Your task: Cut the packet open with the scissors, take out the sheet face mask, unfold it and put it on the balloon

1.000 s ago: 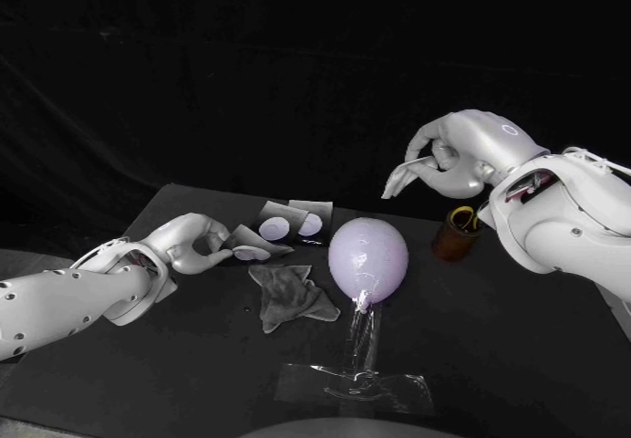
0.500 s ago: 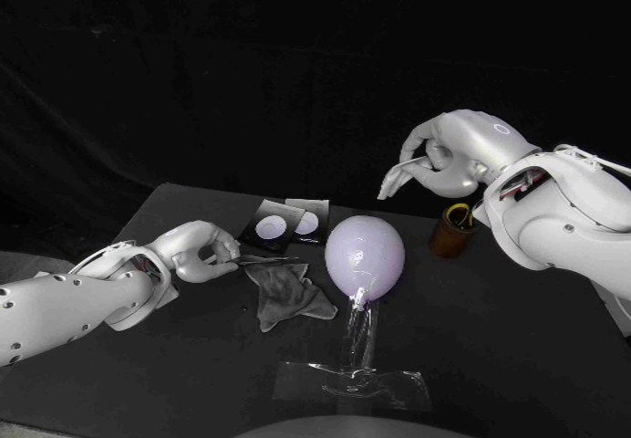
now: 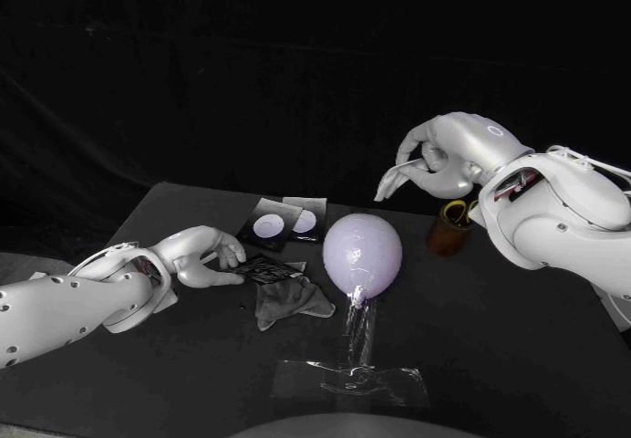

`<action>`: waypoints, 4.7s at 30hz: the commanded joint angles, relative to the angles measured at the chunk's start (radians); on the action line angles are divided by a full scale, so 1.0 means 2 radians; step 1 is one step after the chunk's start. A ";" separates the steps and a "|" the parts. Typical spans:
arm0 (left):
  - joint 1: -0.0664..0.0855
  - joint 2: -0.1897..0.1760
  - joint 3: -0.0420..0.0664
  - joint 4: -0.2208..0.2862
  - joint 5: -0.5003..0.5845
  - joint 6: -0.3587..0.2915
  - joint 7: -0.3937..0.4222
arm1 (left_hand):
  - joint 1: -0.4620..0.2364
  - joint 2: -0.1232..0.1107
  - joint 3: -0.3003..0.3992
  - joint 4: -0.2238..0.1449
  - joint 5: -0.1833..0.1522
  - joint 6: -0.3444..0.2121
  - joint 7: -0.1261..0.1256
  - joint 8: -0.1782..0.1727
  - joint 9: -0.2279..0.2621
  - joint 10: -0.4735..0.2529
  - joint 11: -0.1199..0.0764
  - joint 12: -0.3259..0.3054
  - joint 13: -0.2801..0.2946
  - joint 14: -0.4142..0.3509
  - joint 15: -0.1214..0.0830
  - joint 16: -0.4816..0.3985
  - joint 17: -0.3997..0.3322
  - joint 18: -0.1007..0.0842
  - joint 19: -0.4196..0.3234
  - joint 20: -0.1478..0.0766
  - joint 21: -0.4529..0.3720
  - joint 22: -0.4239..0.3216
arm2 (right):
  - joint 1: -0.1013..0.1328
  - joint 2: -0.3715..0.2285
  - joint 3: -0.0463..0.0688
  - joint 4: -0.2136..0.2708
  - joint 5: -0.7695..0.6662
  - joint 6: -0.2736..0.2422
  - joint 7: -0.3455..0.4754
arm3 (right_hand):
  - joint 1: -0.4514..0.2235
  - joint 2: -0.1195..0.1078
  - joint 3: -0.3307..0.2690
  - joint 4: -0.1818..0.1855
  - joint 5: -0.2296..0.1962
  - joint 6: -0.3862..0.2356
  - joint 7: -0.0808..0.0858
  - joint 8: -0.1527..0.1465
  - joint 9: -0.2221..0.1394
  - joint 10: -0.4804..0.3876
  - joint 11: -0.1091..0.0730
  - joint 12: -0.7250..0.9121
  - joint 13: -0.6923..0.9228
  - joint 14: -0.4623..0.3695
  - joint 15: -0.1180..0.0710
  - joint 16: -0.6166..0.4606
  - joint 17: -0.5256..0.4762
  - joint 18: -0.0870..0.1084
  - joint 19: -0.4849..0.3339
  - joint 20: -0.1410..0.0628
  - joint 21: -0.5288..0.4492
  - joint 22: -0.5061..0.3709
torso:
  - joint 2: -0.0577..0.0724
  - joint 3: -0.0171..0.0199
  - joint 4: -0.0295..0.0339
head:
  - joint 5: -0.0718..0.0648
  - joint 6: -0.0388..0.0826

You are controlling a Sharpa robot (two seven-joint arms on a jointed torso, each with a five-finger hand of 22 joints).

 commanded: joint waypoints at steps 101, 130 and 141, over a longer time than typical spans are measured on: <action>0.084 0.225 0.044 -0.050 0.410 0.118 0.053 | 0.043 0.071 -0.075 0.113 -0.004 0.040 0.014 -0.029 -0.156 0.040 0.020 -0.170 -0.102 -0.034 0.035 -0.202 -0.210 -0.023 -0.006 0.009 -0.198 -0.126 | 0.010 0.063 -0.001 -0.045 -0.014 0.084 0.015 | 0.001 0.003 0.005 -0.005 0.002 0.000 0.001 0.015 0.017 0.019 0.000 -0.002 0.078 0.053 0.001 0.002 0.131 -0.003 0.032 -0.002 -0.006 0.116 | 0.002 0.0003 -0.0019 | -0.090 0.047; 0.084 0.233 0.044 -0.057 0.367 0.079 0.047 | 0.125 0.077 -0.048 0.106 -0.004 0.067 0.008 -0.035 -0.158 0.070 0.011 -0.186 -0.101 0.009 0.024 -0.206 -0.202 -0.009 0.027 0.008 -0.199 -0.124 | 0.011 0.059 0.000 -0.037 -0.017 0.082 0.015 | 0.001 0.003 0.005 -0.005 0.002 0.000 0.001 0.015 0.017 0.019 0.000 -0.002 0.078 0.053 0.001 0.002 0.131 -0.003 0.032 -0.002 -0.006 0.116 | 0.001 0.0000 -0.0018 | -0.087 0.046; 0.084 0.230 0.044 -0.055 0.358 0.084 0.045 | 0.135 0.076 -0.031 0.109 -0.004 0.079 0.003 -0.031 -0.155 0.085 0.006 -0.188 -0.101 0.019 0.020 -0.206 -0.199 -0.006 0.032 0.008 -0.202 -0.124 | 0.011 0.059 0.000 -0.039 -0.018 0.082 0.013 | 0.000 0.003 0.005 -0.006 0.002 0.000 0.001 0.015 0.017 0.019 0.001 -0.001 0.079 0.053 0.001 0.002 0.131 -0.003 0.032 -0.002 -0.005 0.116 | 0.001 0.0002 -0.0016 | -0.087 0.045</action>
